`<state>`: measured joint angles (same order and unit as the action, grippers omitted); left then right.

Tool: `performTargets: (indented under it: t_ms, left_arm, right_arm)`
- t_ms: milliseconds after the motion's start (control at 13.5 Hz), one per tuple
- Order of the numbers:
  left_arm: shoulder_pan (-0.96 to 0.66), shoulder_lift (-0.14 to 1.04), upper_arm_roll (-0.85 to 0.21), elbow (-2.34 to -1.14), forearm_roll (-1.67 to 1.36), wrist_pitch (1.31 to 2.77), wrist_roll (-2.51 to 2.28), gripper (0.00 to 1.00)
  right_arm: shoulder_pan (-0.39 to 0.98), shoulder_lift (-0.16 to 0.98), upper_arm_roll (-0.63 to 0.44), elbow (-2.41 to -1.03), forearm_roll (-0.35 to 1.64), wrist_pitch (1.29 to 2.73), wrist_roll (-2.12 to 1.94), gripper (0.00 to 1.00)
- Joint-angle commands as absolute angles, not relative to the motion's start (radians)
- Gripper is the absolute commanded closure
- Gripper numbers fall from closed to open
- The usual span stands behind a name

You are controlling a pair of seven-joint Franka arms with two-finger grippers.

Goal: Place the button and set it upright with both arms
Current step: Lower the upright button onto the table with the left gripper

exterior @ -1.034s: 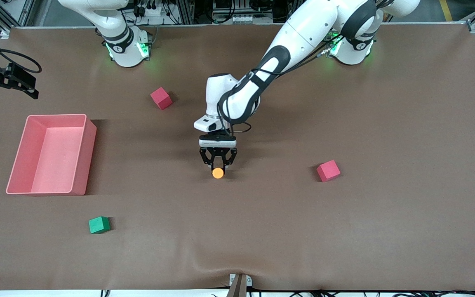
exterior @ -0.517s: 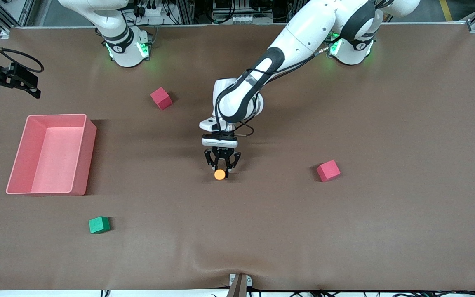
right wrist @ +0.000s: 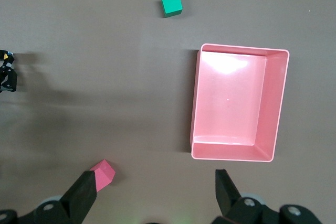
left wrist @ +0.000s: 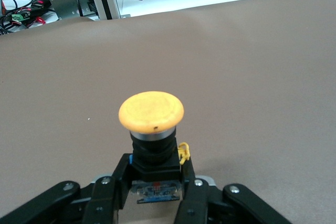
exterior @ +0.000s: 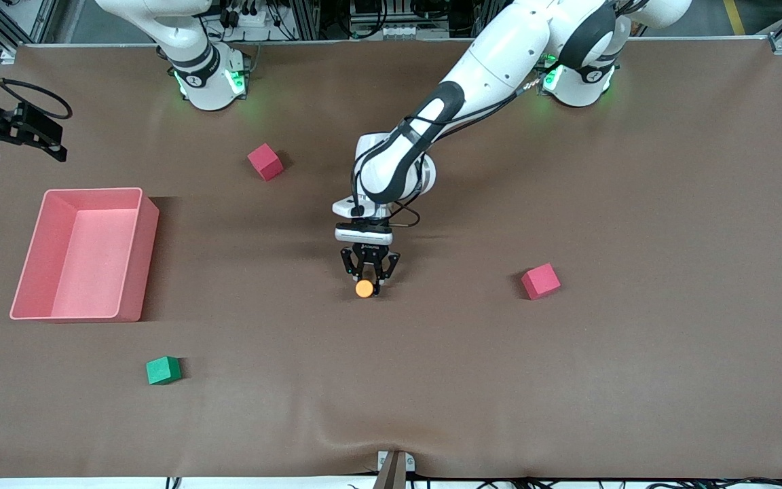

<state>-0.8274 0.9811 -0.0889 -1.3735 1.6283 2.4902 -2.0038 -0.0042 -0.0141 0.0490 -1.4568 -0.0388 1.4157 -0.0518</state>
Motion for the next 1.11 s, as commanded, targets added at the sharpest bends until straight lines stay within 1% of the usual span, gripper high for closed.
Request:
performTargets:
  t_ms: [0, 148, 443, 517, 591, 886, 1034]
  left_arm:
    - [-0.848, 1.031, -0.071, -1.319, 1.700, 2.503, -2.089, 1.00]
    - [-0.857, 1.042, -0.055, -1.319, 1.703, 2.503, -2.117, 1.00]
    - [-0.857, 1.048, -0.057, -1.319, 1.700, 2.503, -2.121, 1.00]
    - [-0.857, 1.046, -0.058, -1.319, 1.692, 2.503, -2.123, 0.75]
    - [-0.856, 1.045, -0.058, -1.321, 1.698, 2.505, -2.129, 0.01]
    - [-0.857, 1.026, -0.070, -1.325, 1.683, 2.507, -2.129, 0.00]
    - [-0.861, 1.009, -0.086, -1.342, 1.620, 2.507, -2.126, 0.00]
  right_arm:
    - [-0.003, -0.011, 0.049, -1.439, -0.029, 1.404, -0.063, 0.00]
    - [-0.003, -0.011, 0.049, -1.439, -0.029, 1.402, -0.063, 0.00]
    - [-0.003, -0.011, 0.049, -1.439, -0.029, 1.399, -0.063, 0.00]
    - [-0.003, -0.011, 0.049, -1.439, -0.029, 1.397, -0.063, 0.00]
    - [-0.005, -0.011, 0.049, -1.439, -0.029, 1.399, -0.063, 0.00]
    - [-0.005, -0.011, 0.049, -1.439, -0.029, 1.399, -0.063, 0.00]
    - [-0.005, -0.011, 0.049, -1.439, -0.028, 1.399, -0.063, 0.00]
